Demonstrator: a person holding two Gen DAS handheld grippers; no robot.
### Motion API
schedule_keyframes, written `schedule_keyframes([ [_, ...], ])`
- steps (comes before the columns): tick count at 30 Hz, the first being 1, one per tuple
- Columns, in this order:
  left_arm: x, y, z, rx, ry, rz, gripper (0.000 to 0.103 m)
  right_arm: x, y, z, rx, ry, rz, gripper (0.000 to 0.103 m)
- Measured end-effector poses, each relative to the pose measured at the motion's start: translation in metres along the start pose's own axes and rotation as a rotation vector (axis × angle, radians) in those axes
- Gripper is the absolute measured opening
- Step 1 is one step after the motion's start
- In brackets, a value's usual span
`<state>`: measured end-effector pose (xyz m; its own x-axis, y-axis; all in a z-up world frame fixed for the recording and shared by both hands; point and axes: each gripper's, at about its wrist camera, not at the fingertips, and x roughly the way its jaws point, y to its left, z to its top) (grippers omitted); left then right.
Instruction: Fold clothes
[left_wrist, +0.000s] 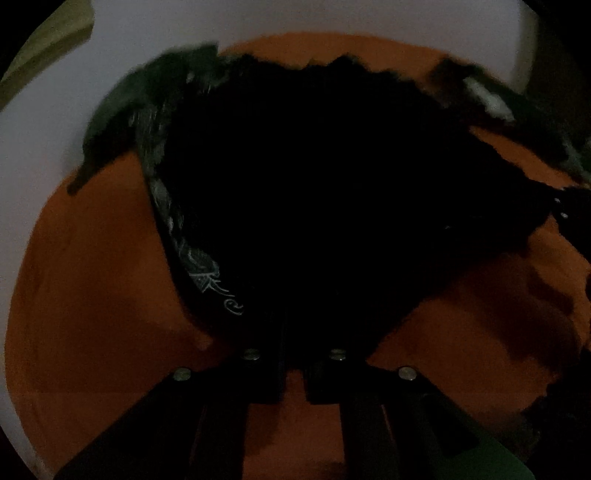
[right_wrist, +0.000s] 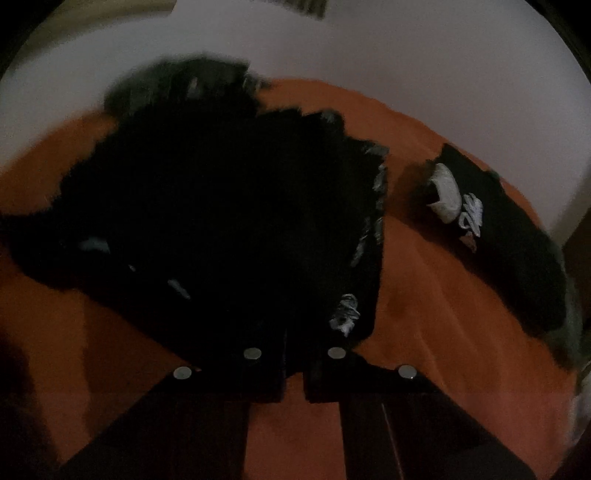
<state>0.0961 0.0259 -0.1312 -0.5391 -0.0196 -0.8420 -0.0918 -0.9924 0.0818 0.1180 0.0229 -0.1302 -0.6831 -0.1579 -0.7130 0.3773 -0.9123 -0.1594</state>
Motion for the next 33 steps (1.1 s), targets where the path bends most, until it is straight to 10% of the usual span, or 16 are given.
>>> schedule_keyframes([
  [12,0.028,-0.011,-0.036,0.157,0.143,-0.011,0.010,0.007,0.010,-0.032,-0.183,0.102,0.055,0.005],
  [19,0.015,0.028,-0.029,0.004,0.214,-0.184,0.014,-0.003,-0.016,-0.036,-0.048,0.239,0.218,0.020],
  [23,0.000,0.067,-0.016,-0.171,0.185,-0.280,0.015,-0.017,-0.054,-0.029,0.136,0.293,0.303,0.024],
  [26,-0.009,0.099,-0.002,-0.276,0.145,-0.218,0.015,-0.019,-0.081,-0.033,0.362,0.299,0.369,0.036],
  [33,0.033,0.178,0.015,-0.624,0.240,-0.201,0.051,0.023,-0.100,-0.061,0.814,0.399,0.518,0.038],
])
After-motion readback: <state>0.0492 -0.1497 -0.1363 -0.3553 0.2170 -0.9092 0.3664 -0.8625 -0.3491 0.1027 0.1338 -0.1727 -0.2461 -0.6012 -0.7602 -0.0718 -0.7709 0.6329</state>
